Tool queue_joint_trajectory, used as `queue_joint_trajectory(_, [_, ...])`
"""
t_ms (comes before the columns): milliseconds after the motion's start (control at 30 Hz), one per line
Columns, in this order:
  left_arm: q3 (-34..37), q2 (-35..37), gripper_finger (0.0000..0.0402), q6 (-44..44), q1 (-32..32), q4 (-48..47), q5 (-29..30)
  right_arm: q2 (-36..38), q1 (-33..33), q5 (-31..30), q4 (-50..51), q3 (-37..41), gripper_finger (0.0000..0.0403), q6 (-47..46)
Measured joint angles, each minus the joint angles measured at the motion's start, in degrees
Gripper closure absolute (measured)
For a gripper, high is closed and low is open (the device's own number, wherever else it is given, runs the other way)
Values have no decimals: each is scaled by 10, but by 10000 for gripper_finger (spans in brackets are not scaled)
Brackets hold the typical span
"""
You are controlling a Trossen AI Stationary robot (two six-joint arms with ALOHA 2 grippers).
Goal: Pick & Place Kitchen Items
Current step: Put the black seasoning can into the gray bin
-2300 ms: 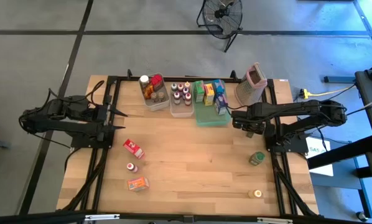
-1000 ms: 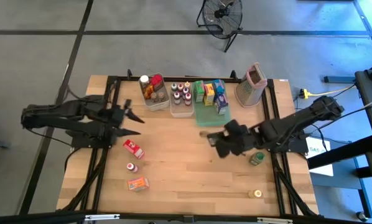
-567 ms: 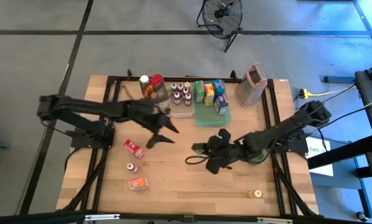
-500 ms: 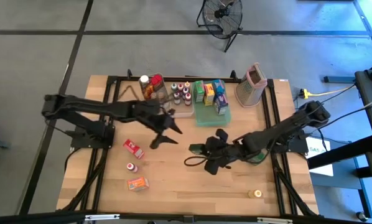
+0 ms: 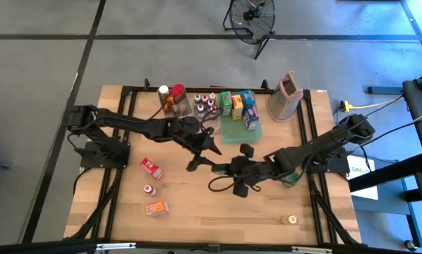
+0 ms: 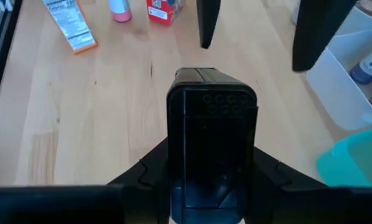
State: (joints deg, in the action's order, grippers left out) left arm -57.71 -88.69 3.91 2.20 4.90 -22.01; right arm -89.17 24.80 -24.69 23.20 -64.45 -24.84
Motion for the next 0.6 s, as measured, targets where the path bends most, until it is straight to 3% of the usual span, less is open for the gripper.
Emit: queue_joint_trajectory(600, [0, -63, 178, -46, -27, 88, 8, 0, -37, 23, 14, 0, 272, 71])
